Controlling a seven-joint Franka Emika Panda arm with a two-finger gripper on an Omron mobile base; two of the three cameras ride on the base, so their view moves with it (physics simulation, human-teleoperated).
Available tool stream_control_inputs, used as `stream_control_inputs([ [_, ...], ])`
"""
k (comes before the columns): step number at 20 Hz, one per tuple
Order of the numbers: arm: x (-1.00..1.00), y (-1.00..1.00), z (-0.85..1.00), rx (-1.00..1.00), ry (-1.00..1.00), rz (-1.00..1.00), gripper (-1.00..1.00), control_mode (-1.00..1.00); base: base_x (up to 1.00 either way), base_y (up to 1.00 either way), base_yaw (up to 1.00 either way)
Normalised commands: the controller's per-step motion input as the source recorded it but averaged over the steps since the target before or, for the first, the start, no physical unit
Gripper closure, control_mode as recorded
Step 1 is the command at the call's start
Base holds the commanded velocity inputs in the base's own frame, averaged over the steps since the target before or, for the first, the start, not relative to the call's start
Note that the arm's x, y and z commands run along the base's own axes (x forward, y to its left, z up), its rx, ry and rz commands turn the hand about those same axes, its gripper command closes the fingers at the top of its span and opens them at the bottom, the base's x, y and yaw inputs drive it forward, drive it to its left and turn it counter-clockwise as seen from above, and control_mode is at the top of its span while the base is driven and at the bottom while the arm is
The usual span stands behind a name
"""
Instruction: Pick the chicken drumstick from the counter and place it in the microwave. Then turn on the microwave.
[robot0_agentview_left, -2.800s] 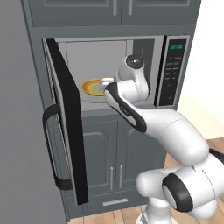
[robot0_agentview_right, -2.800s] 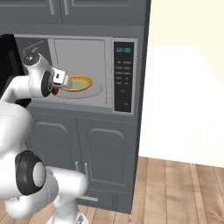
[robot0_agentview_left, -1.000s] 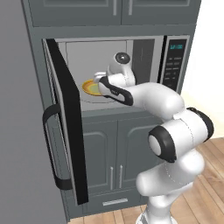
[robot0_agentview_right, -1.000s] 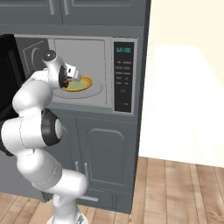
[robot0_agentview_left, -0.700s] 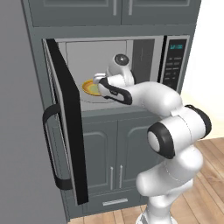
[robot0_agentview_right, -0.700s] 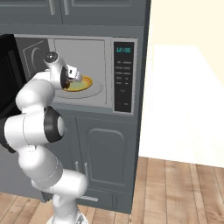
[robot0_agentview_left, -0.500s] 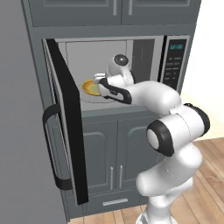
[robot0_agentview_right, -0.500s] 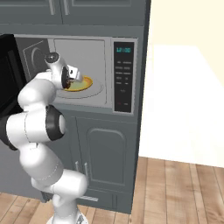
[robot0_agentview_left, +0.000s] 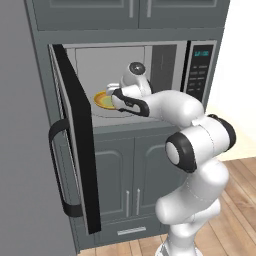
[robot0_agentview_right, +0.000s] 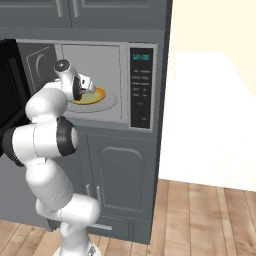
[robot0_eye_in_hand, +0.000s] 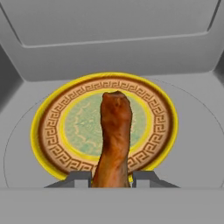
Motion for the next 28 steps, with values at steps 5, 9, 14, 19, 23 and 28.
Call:
stream_control_inputs([
  [5,0.0,0.0,-0.09,0.0,0.0,0.0,1.0,-1.0,0.0,0.0,0.0],
  [9,0.0,0.0,-0.07,0.0,0.0,0.0,1.0,-1.0,0.0,0.0,0.0],
  [14,0.03,0.0,-0.11,0.0,0.0,0.0,1.0,-1.0,0.0,0.0,0.0],
  [19,0.09,0.0,-0.11,0.0,0.01,0.0,1.0,-1.0,0.0,0.0,0.0],
  [23,0.16,0.04,-0.11,0.0,0.01,0.0,1.0,-1.0,0.0,0.0,0.0],
  [28,0.22,0.11,-0.06,0.0,0.0,0.0,1.0,-1.0,0.0,0.0,0.0],
])
